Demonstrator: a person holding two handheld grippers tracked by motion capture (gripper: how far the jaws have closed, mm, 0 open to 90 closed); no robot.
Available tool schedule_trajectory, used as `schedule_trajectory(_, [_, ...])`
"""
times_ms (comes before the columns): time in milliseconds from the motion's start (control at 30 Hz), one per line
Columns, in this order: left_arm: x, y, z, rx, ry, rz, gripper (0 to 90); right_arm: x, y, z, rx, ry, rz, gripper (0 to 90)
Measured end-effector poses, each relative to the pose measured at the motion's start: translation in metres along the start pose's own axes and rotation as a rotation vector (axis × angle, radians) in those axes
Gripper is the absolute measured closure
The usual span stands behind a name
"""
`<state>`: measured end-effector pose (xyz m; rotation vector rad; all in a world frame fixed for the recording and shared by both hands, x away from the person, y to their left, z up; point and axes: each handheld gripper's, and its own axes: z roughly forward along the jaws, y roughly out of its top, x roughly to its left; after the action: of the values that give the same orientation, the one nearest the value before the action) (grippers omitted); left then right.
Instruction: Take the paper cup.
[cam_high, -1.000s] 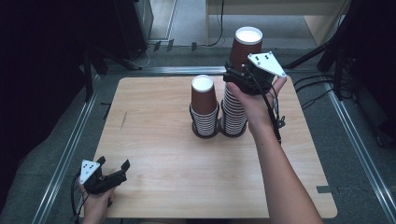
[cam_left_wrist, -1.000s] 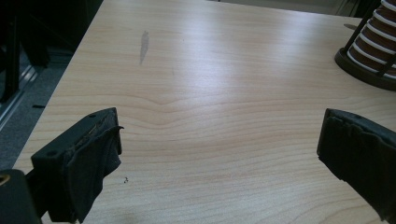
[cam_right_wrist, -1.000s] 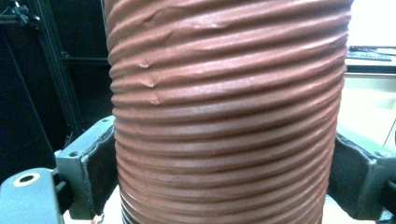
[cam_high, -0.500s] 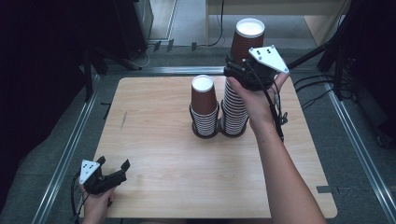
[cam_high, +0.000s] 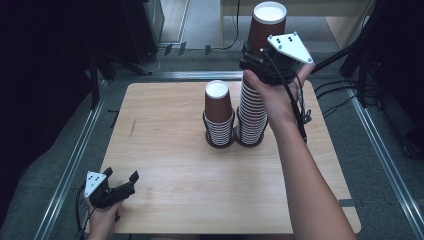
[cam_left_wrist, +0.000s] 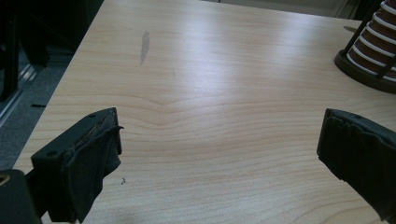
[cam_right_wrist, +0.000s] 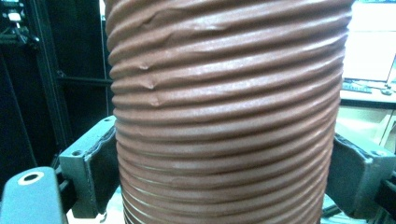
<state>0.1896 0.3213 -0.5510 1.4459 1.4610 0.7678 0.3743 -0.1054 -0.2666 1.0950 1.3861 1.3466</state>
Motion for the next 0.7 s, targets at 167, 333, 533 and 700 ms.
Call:
schedule_trajectory(167, [0.0, 0.0, 0.0, 0.0, 0.0, 0.0, 0.1, 0.0, 0.007, -0.002, -0.006, -0.002, 0.0, 11.6])
schedule_trajectory(333, [0.0, 0.0, 0.0, 0.0, 0.0, 0.0, 0.1, -0.001, 0.018, -0.005, -0.029, -0.001, 0.001, 11.6])
schedule_trajectory(533, [0.0, 0.0, 0.0, 0.0, 0.0, 0.002, 0.1, -0.002, 0.025, -0.01, -0.047, 0.004, 0.003, 11.7])
schedule_trajectory(700, [0.0, 0.0, 0.0, 0.0, 0.0, 0.001, 0.0, -0.005, 0.028, -0.014, -0.05, -0.002, 0.002, 11.7])
